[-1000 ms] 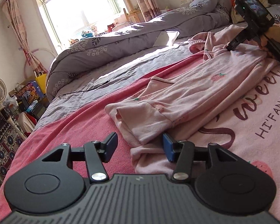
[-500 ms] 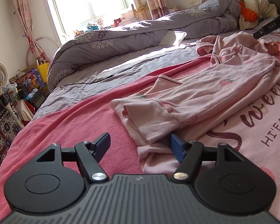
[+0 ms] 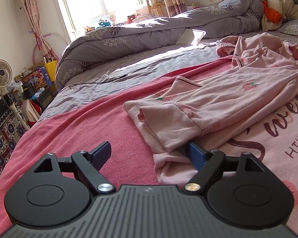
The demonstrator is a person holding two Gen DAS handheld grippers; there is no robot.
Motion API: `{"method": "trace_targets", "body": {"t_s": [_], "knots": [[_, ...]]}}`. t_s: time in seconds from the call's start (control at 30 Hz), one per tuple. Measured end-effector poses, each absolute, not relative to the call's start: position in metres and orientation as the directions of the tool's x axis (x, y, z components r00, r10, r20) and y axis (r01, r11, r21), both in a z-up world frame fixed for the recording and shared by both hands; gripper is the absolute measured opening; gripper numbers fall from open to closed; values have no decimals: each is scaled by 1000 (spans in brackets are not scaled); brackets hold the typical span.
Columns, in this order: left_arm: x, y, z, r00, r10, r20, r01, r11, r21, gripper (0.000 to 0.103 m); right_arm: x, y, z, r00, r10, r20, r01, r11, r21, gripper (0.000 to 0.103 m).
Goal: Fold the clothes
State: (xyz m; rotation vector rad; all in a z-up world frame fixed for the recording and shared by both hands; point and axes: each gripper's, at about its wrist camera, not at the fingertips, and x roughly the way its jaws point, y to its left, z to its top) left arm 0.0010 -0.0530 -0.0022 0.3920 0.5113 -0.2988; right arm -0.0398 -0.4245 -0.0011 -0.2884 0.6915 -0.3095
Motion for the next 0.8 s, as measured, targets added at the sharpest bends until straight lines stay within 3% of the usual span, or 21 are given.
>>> {"method": "trace_targets", "body": {"t_s": [0.13, 0.27, 0.33, 0.4, 0.47, 0.53, 0.67, 0.73, 0.8], "knots": [[2, -52, -1, 827, -175, -534, 368, 887, 280, 87, -52, -437, 13, 765, -293, -574, 230, 956, -182, 62], [2, -44, 7, 795, -144, -589, 340, 910, 237, 91, -27, -388, 27, 825, -54, -562, 64, 998, -2, 62], [-3, -32, 13, 783, -109, -613, 293, 933, 208, 101, -7, -353, 27, 824, 58, -563, -33, 998, 55, 59], [-10, -17, 22, 790, -31, -612, 208, 953, 220, 102, 11, -321, 21, 806, 146, -574, -113, 989, 93, 51], [-12, -12, 39, 802, 24, -597, 138, 964, 225, 101, 24, -296, 1, 773, 142, -618, -126, 990, 70, 42], [-13, -11, 59, 815, 40, -578, 96, 974, 204, 101, 23, -285, -11, 777, 108, -620, -117, 993, 26, 44], [3, -60, 83, 846, -218, -486, 285, 956, 67, 103, 16, -287, -12, 786, 122, -606, -118, 992, 48, 44], [22, -95, 72, 824, -240, -513, 329, 940, 89, 103, 17, -293, -12, 780, 138, -611, -122, 990, 68, 45], [40, -125, 38, 807, -124, -578, 318, 915, 247, 103, 17, -296, -10, 775, 138, -617, -136, 989, 50, 45]]}}
